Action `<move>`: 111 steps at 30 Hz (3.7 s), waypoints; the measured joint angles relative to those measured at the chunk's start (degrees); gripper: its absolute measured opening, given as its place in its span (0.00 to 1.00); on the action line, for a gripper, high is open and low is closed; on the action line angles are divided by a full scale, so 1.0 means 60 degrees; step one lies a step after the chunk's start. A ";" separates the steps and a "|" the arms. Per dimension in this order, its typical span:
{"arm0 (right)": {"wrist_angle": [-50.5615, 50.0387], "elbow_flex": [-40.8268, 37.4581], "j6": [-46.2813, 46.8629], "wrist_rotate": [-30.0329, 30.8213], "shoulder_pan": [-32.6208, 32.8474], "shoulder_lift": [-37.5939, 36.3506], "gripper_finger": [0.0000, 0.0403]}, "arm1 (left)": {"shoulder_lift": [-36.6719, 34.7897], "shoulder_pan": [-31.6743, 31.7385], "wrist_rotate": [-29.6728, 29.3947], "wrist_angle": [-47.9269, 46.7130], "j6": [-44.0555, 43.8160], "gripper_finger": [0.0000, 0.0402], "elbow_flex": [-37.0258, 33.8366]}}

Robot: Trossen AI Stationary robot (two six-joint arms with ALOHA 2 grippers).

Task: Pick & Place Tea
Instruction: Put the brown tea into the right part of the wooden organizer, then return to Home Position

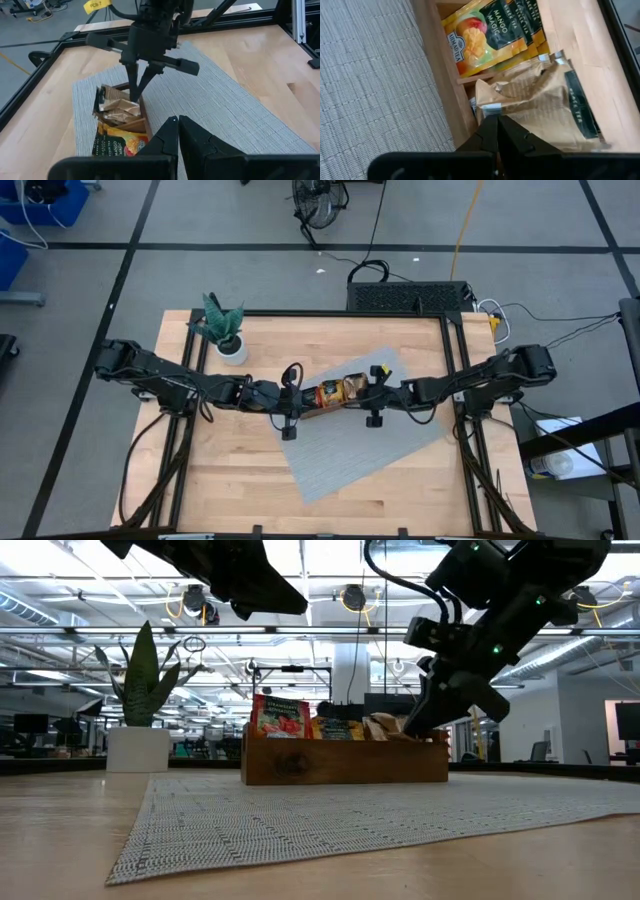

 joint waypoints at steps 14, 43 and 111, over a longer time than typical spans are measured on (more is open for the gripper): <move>0.0151 0.0022 0.0195 -0.0178 -0.0015 0.0538 0.00 | 0.0000 -0.0003 0.0003 -0.0011 0.0000 0.05 0.0000; 0.0340 -0.0152 0.0857 -0.0371 0.0167 -0.1949 0.00 | -0.0779 -0.0075 0.0204 0.0047 0.0193 0.05 -0.0007; 0.1352 -0.6619 0.0200 0.0284 0.2226 -1.3826 0.00 | -1.2968 0.0503 0.1759 -0.0663 -0.0583 0.05 -0.8098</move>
